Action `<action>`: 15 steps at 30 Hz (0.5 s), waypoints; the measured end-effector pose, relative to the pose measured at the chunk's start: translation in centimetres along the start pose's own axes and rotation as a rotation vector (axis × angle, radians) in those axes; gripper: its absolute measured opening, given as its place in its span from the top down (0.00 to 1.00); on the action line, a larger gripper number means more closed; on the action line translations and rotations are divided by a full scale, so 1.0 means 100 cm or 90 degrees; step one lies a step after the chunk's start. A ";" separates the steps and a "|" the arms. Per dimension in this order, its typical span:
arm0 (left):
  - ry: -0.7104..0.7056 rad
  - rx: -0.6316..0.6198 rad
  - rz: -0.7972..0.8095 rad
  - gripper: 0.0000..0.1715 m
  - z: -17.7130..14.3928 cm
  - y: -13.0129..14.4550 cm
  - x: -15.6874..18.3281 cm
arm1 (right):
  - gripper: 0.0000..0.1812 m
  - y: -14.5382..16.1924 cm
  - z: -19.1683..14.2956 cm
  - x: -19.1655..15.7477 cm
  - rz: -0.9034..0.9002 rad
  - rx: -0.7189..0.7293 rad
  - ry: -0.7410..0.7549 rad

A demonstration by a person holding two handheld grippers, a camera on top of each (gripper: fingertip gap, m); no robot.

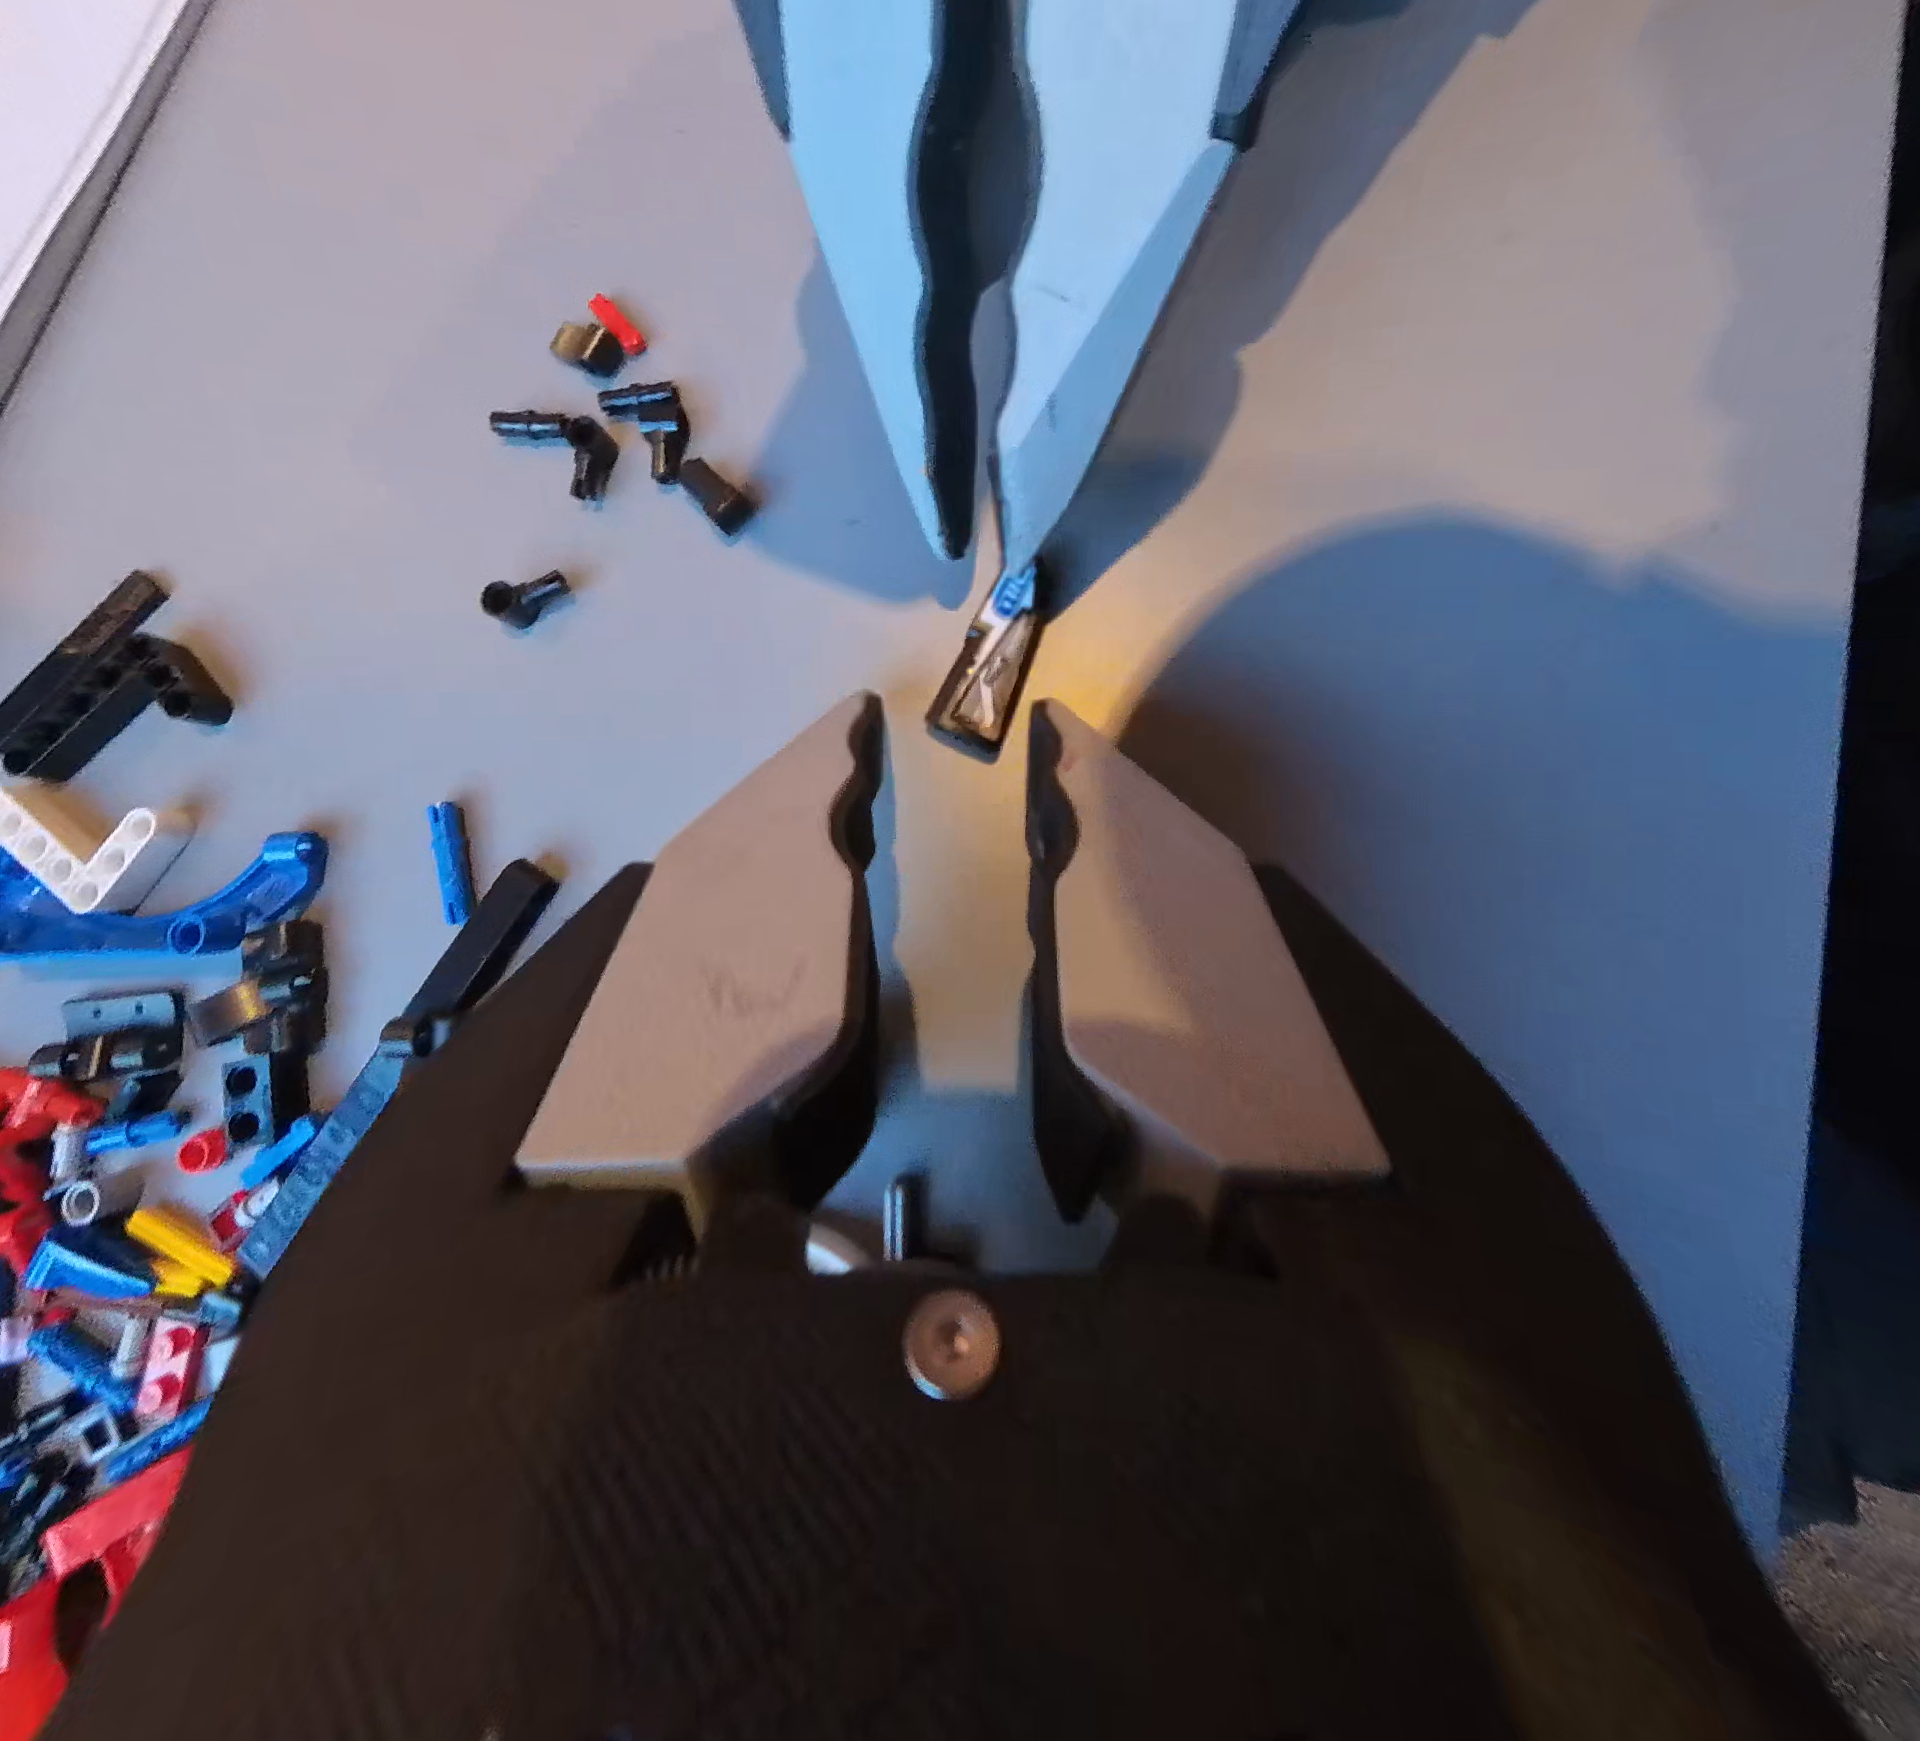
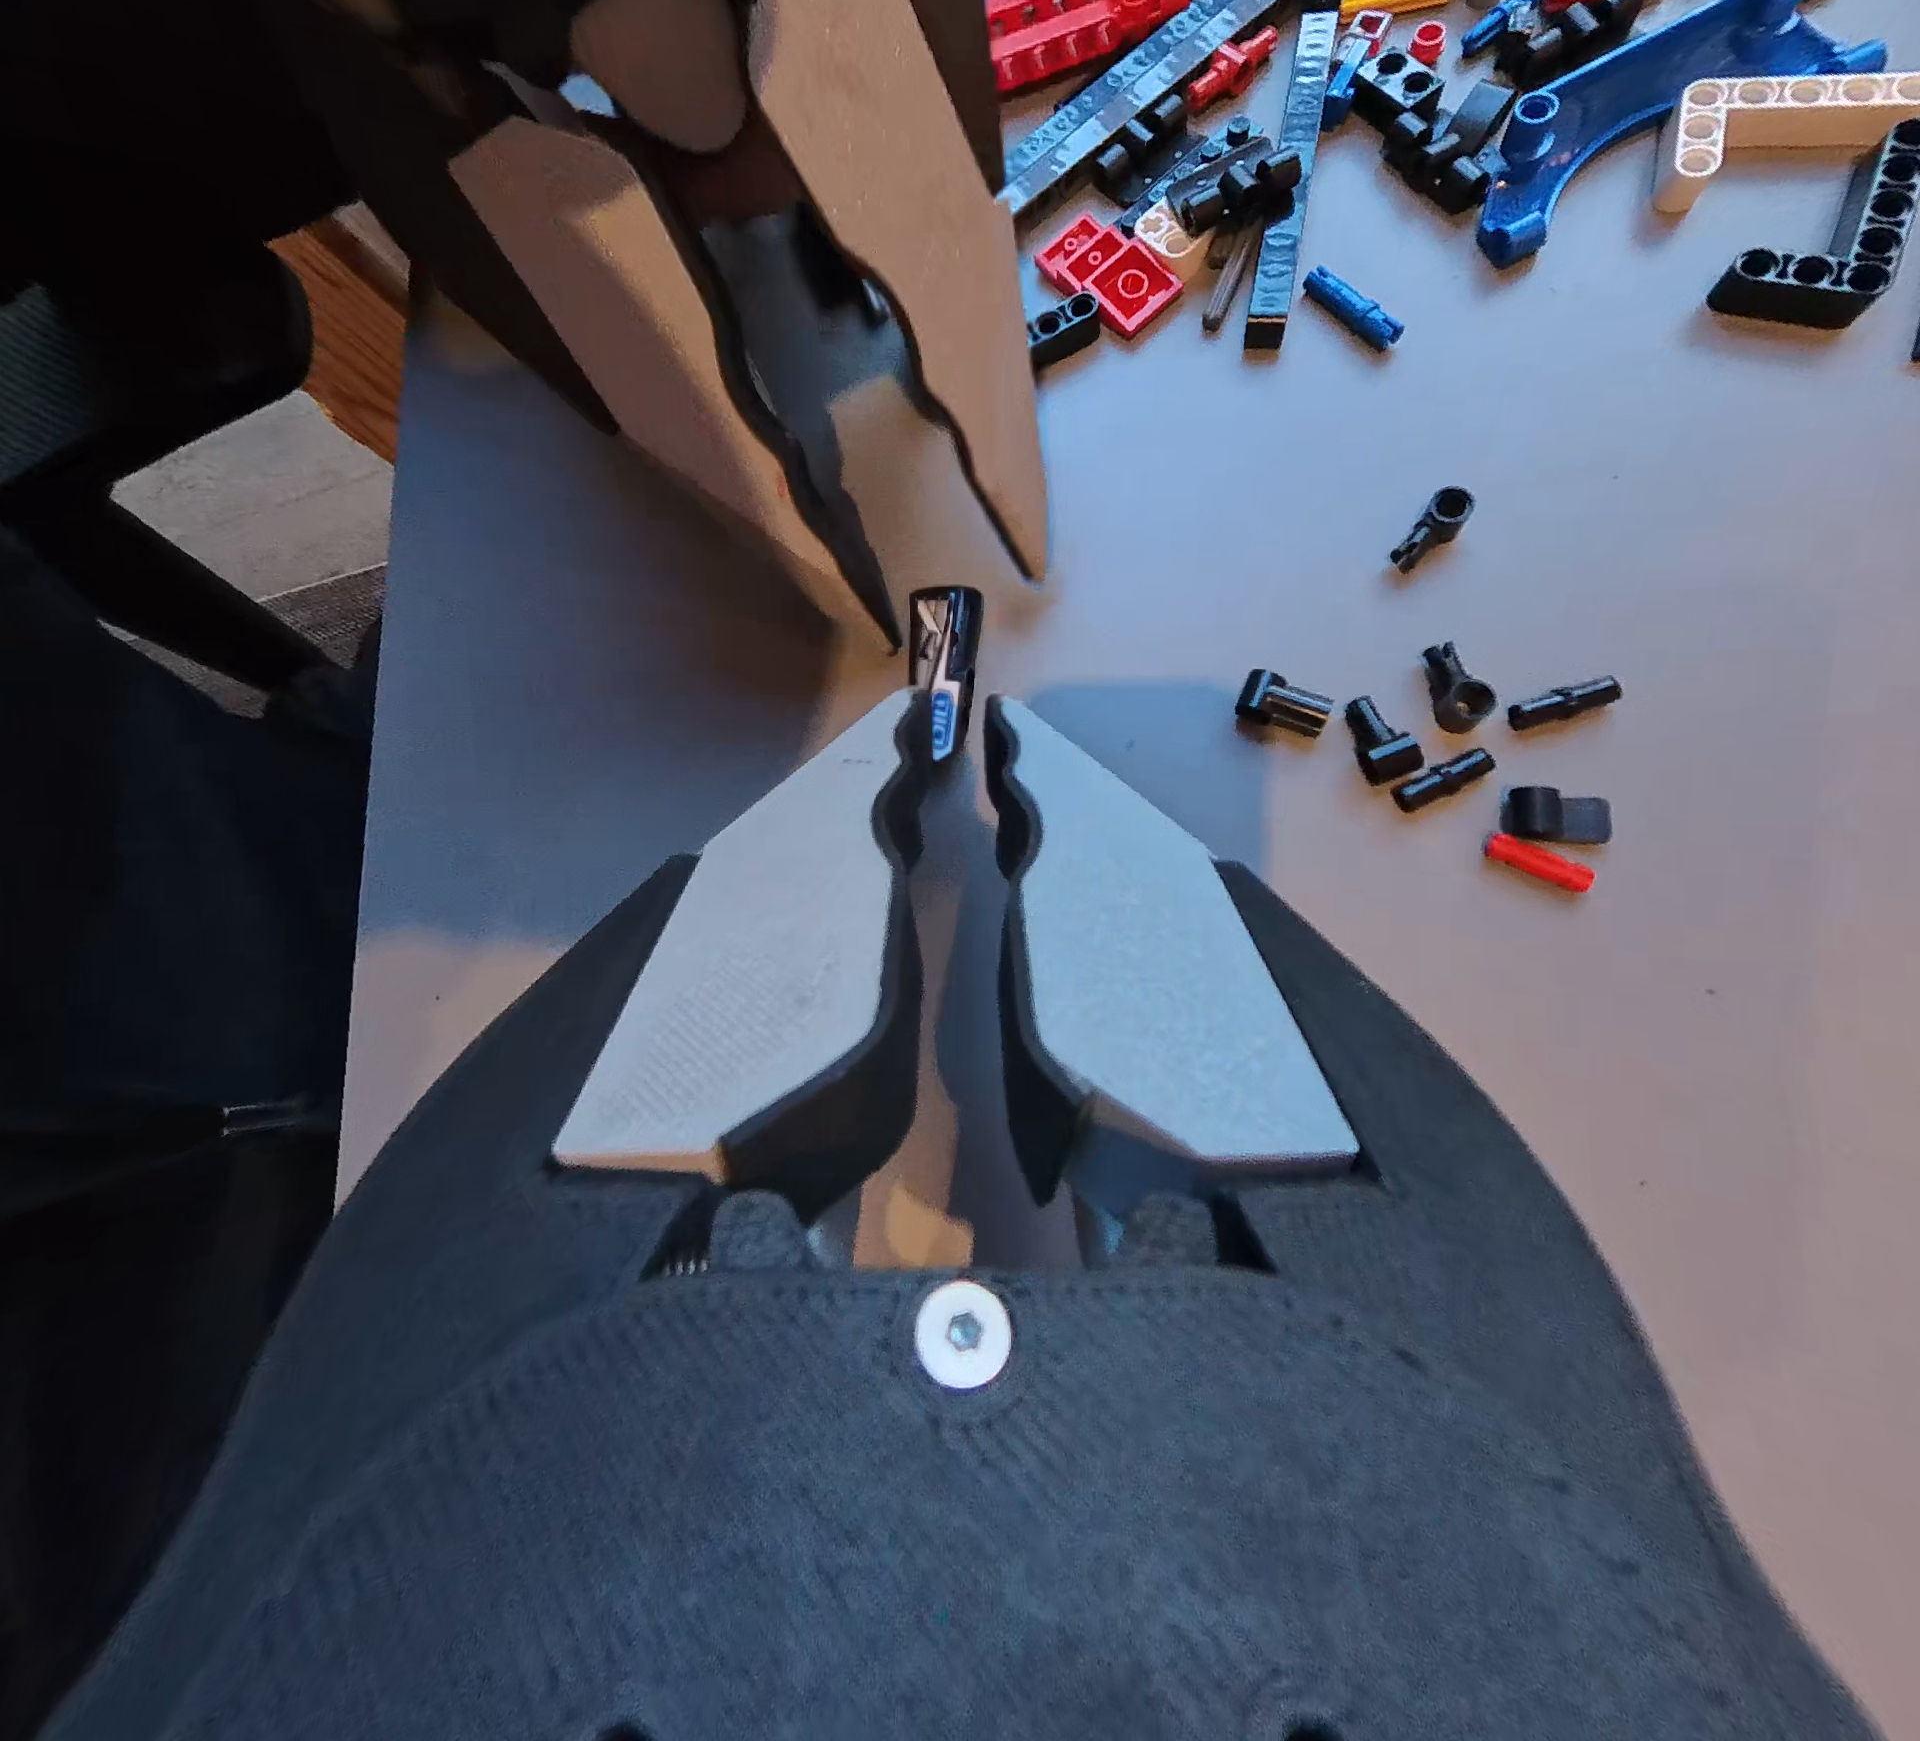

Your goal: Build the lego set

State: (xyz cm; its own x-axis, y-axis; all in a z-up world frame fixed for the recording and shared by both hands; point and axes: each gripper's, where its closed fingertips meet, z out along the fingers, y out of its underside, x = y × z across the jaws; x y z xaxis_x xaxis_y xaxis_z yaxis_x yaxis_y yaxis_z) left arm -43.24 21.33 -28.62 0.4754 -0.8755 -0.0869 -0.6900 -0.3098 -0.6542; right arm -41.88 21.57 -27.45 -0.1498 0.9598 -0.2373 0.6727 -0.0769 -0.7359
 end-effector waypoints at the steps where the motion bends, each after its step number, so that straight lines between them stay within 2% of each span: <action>1: 0.002 0.000 0.004 0.87 0.001 -0.001 0.001 | 0.97 -0.001 0.000 0.000 0.001 0.004 -0.004; 6: 0.017 0.001 0.010 0.93 0.003 -0.002 0.004 | 0.98 -0.008 0.001 -0.007 -0.036 0.018 -0.015; 15: 0.012 0.018 0.010 0.93 0.003 -0.003 0.004 | 1.00 -0.004 0.015 -0.004 -0.134 -0.028 0.044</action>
State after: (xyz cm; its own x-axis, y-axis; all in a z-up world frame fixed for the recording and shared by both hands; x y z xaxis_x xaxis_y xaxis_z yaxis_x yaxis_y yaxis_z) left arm -42.65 21.16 -28.68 0.4545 -0.8868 -0.0834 -0.6814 -0.2858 -0.6738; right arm -43.24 20.84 -28.02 -0.2418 0.9697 -0.0357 0.6630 0.1382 -0.7358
